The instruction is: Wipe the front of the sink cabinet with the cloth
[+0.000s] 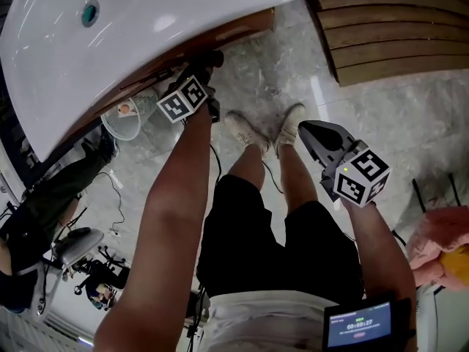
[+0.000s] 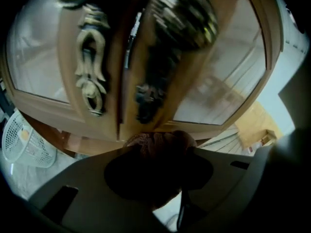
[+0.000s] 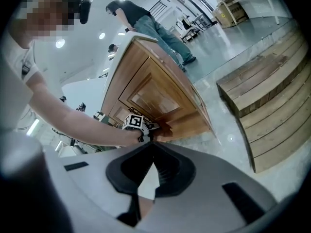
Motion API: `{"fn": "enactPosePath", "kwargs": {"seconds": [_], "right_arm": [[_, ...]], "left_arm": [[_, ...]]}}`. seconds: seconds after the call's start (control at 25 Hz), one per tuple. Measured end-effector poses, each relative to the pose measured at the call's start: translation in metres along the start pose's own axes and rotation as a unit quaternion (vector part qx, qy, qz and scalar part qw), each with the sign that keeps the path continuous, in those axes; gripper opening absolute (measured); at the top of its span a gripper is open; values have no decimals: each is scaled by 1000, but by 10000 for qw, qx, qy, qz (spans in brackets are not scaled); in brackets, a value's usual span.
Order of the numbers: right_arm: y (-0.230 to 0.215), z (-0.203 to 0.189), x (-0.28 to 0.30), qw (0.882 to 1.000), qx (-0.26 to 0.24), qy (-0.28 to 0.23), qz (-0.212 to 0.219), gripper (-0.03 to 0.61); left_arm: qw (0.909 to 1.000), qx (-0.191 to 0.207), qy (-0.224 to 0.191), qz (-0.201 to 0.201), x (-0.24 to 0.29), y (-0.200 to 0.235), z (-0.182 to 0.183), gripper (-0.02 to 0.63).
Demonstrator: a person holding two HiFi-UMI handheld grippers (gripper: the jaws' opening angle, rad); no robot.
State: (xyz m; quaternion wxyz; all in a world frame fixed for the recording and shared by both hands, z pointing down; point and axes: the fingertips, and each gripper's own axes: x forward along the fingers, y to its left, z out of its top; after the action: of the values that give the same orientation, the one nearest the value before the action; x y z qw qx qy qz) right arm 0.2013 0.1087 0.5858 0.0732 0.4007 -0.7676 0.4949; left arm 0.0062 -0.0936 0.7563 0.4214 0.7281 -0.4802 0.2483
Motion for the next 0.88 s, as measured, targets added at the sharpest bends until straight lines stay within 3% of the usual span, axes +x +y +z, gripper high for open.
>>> {"fn": "enactPosePath", "kwargs": {"seconds": [0.16, 0.36, 0.6, 0.88], "right_arm": [[14, -1, 8, 9999, -65, 141, -45, 12], [40, 7, 27, 9997, -172, 169, -34, 12], [54, 16, 38, 9995, -285, 102, 112, 12], [117, 43, 56, 9980, -603, 133, 147, 12]], "left_arm": [[9993, -219, -239, 176, -24, 32, 11, 141], [9955, -587, -697, -275, -60, 48, 29, 141], [9959, -401, -618, -532, -96, 46, 31, 141], [9975, -173, -426, -545, -176, 68, 27, 141]]}}
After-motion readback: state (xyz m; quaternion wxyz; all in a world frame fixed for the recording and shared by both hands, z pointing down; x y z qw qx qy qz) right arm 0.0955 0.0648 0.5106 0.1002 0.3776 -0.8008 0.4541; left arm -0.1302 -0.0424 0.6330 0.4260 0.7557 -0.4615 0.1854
